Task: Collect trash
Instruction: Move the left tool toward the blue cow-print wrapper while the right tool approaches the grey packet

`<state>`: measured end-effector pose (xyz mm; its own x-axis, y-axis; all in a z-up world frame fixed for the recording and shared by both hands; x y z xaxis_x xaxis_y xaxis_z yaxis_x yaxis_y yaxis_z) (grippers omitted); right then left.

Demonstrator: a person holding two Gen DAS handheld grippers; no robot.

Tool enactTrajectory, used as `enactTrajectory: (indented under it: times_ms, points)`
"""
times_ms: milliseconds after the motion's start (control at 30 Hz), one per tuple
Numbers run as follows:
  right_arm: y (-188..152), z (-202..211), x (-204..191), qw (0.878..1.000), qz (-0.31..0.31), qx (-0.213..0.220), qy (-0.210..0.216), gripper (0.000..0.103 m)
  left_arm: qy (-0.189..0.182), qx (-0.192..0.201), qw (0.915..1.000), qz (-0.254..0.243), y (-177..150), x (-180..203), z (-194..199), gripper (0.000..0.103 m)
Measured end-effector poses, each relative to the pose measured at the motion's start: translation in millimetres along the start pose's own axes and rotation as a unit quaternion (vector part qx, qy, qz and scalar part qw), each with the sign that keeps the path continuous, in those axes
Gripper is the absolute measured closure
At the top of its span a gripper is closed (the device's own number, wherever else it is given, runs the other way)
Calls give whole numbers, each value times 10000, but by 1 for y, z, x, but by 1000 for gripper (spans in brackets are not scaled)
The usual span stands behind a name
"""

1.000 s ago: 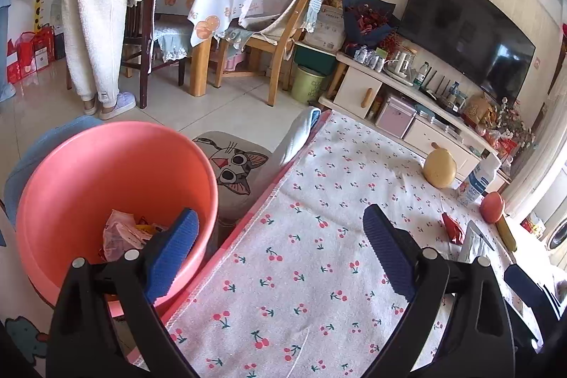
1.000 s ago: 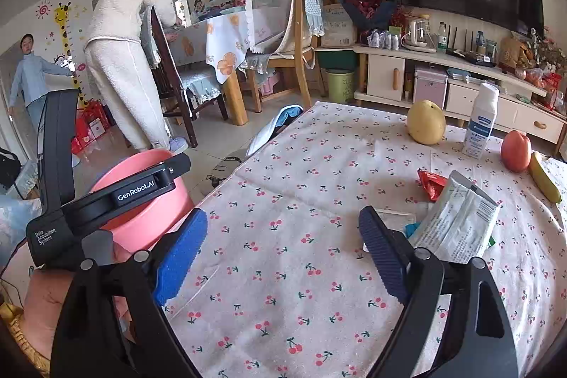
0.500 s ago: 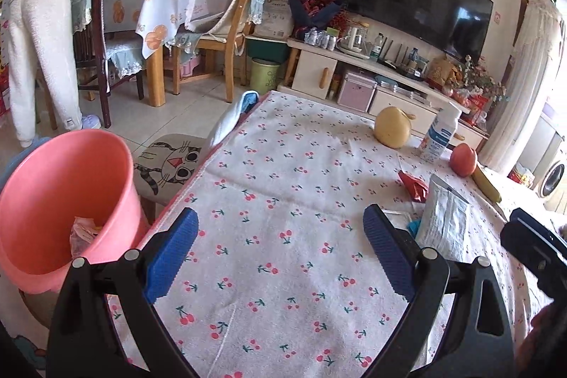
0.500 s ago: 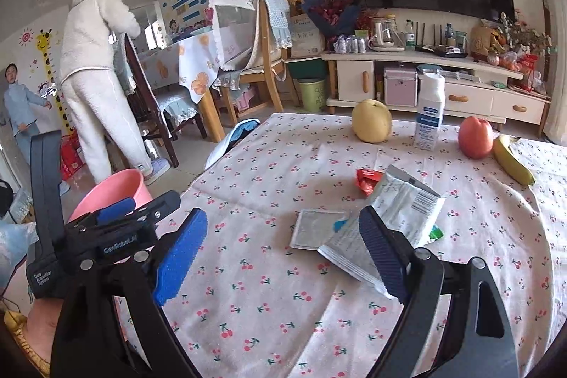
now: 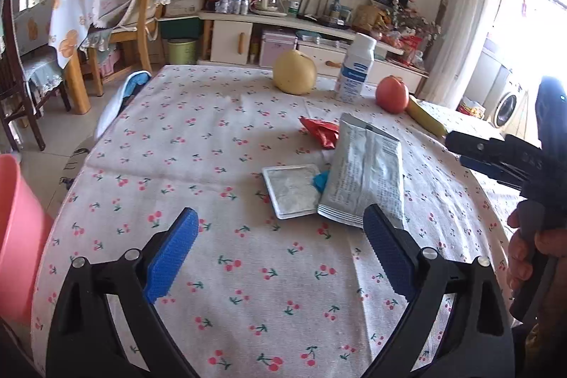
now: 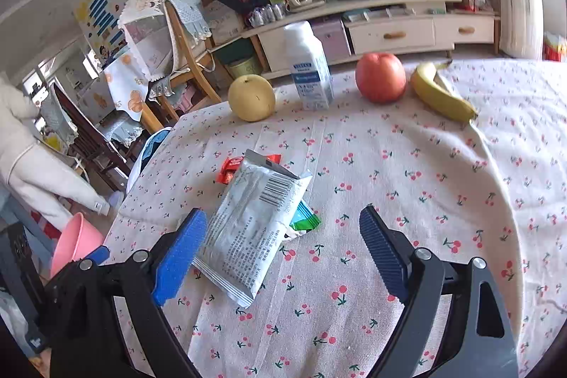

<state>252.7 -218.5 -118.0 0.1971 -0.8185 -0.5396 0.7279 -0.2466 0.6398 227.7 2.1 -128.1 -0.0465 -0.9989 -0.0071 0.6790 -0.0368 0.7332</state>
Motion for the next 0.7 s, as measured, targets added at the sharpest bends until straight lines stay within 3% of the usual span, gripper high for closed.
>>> enactTrajectory:
  times_ms: [100, 167, 467, 533, 700]
  points:
    - [-6, -21, 3, 9969, -562, -229, 509, 17, -222, 2, 9997, -110, 1, 15, -5, 8]
    - [-9, -33, -5, 9948, -622, -366, 714, 18, -321, -93, 9994, -104, -1, 20, -12, 9]
    - [-14, -69, -9, 9978, -30, -658, -6, 20, -75, -298, 9995, 106, 4, 14, -41, 9]
    - [-13, -77, -9, 9977, -141, -661, 49, 11, -50, -325, 9989, 338, 7, 8, -44, 9]
    - [-10, -99, -14, 9972, 96, -697, -242, 9, 114, -376, 9977, 552, 10, -4, -52, 9]
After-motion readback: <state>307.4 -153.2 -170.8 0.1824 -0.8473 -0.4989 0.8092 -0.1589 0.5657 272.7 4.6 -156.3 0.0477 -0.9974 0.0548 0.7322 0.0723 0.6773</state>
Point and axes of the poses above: each gripper's, at about its wrist camera, not at the fingertips, and z roughly against the way its jaws point, x to its right, y to its top, the point moved 8 cm from there along -z, roughly the way its jaws point, and after that the axes turned 13 degrees about y, right-handed, at the moved point
